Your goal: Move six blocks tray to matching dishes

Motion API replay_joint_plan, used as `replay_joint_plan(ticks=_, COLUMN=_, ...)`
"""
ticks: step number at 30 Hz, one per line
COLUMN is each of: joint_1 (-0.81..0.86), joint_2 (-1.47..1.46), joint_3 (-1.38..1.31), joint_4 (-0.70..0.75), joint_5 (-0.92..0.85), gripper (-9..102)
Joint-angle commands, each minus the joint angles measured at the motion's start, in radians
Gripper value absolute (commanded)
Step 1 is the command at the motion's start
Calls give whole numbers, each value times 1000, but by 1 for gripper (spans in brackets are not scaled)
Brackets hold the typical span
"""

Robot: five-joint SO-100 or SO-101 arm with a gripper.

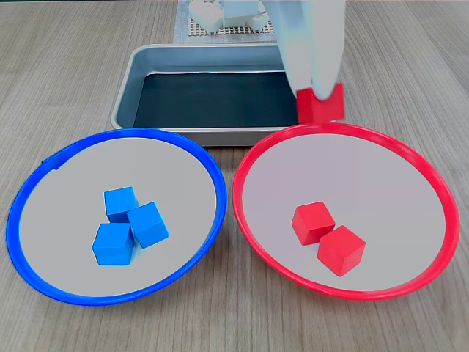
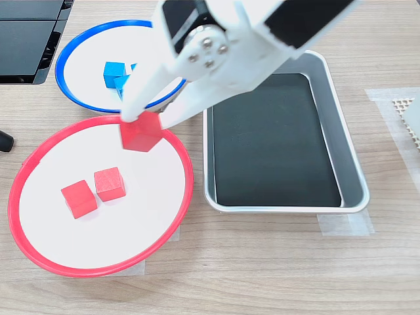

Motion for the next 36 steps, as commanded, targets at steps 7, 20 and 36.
replay_joint_plan(ticks=7, joint_1=-63, joint_2=-117, joint_3=-37, joint_4=-169, joint_5=-109, gripper=20)
replay_joint_plan(ticks=20, joint_1=101, joint_2=387, joint_3=324, joint_4=-158, joint_5=-3, gripper=0)
replay_joint_plan(ticks=36, joint_1=166, joint_2=1539, joint_3=1184, joint_4=156, joint_5=101, gripper=0)
